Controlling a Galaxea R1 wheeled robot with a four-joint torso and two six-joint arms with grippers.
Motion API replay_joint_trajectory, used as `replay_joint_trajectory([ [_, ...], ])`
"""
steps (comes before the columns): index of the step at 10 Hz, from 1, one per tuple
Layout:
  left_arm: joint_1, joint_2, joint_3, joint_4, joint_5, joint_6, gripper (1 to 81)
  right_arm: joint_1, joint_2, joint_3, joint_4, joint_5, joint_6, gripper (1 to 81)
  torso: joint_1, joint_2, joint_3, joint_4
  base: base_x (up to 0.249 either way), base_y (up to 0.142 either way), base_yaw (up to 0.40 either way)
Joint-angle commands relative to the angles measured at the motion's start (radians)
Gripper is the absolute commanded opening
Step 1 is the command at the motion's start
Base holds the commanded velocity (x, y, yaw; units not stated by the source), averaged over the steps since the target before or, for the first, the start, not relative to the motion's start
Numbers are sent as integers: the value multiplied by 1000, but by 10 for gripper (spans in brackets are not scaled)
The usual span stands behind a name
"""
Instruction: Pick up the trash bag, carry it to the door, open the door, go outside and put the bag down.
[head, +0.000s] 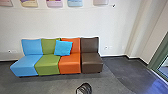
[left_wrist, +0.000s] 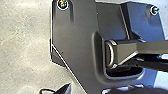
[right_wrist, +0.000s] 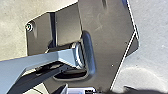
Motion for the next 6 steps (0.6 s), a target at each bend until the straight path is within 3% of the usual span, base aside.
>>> replay_joint_trajectory([
  [1,-20,-6,-2,2,63,-1,811,17,-11,4,-3,-53,-4,811,0,0,0,0,136,0,0],
  [6,-20,-6,-2,2,63,1,811,16,-9,5,-3,-53,-6,811,0,0,0,0,136,0,0],
])
